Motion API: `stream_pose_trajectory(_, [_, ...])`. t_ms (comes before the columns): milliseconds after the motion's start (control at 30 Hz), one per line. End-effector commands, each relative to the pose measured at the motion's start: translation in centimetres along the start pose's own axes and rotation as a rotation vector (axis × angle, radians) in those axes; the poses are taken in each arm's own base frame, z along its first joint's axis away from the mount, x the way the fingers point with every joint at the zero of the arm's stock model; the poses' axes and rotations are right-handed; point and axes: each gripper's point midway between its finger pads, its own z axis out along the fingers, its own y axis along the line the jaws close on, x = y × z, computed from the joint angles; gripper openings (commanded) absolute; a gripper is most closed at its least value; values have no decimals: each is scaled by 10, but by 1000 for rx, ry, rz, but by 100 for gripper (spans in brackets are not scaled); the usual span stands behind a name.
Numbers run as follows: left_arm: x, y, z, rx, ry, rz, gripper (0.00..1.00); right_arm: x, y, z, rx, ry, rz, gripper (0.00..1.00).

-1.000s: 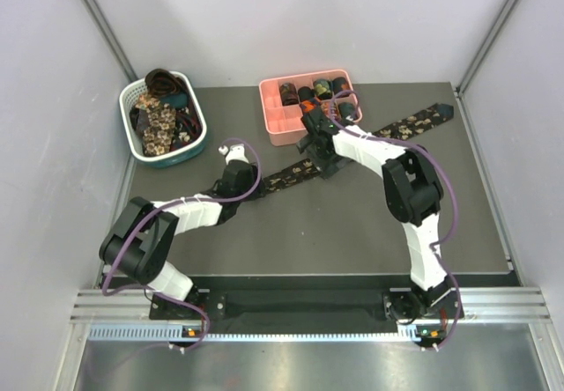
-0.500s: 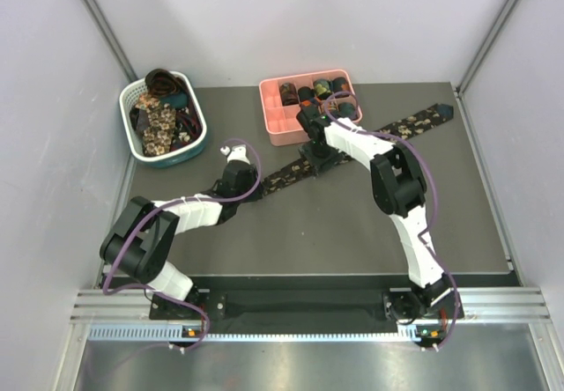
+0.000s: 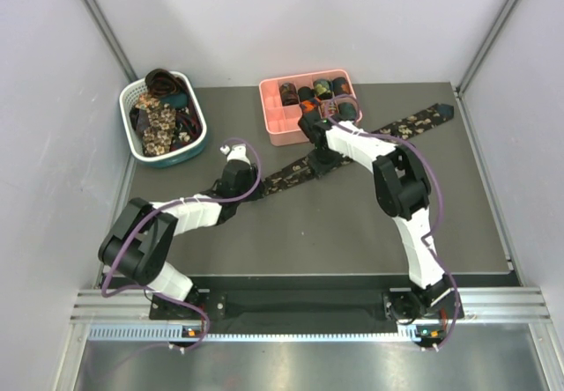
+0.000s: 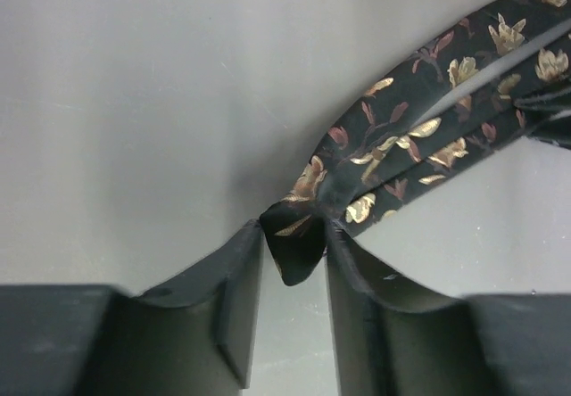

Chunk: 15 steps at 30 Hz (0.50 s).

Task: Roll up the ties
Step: Flatten the tie

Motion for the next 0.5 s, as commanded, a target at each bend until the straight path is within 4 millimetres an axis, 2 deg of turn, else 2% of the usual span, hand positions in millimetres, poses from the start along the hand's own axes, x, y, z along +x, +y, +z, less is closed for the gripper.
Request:
stream_pose_trajectory(0, [-16, -4, -5, 11, -53, -1, 42, -15, -15, -12, 12, -120, -81, 29])
stream_pose_trajectory(67, [-21, -4, -8, 7, -64, 5, 48, -22, -12, -18, -17, -165, -139, 34])
stream_pose_trajectory(100, [-20, -2, -10, -1, -61, 13, 52, -25, -3, -29, -70, -180, -140, 36])
stream_pose_trajectory(133, [-26, -3, -14, 1, -79, 21, 59, -24, -8, -26, -81, -188, -209, 41])
stream_pose_trajectory(167, [-29, -1, -16, -14, -93, 26, 63, -24, -2, -29, -129, -192, -229, 42])
stream_pose_trajectory(200, [-37, -2, -21, -12, -119, 25, 68, -24, -11, -34, -153, -196, -246, 43])
stream_pose_trajectory(233, [-39, -1, -23, -13, -128, 40, 72, -26, 4, -38, -245, -213, -257, 52])
stream_pose_trajectory(267, [-43, -2, -26, -11, -139, 48, 74, -24, 9, -43, -302, -209, -273, 55])
stream_pose_trajectory(300, [-49, -4, -29, -4, -153, 64, 76, -22, 0, -46, -333, -209, -294, 56])
stream_pose_trajectory(333, [-53, -7, -30, 1, -152, 76, 78, -24, 16, -55, -430, -232, -306, 59])
stream_pose_trajectory(367, [-56, -10, -31, 6, -152, 84, 78, -22, 16, -59, -465, -225, -320, 59])
stream_pose_trajectory(400, [-57, -15, -30, 26, -136, 115, 77, -20, 10, -62, -493, -224, -333, 59])
stream_pose_trajectory(467, [-66, -28, -27, 59, -123, 142, 74, -20, 16, -68, -569, -237, -360, 54])
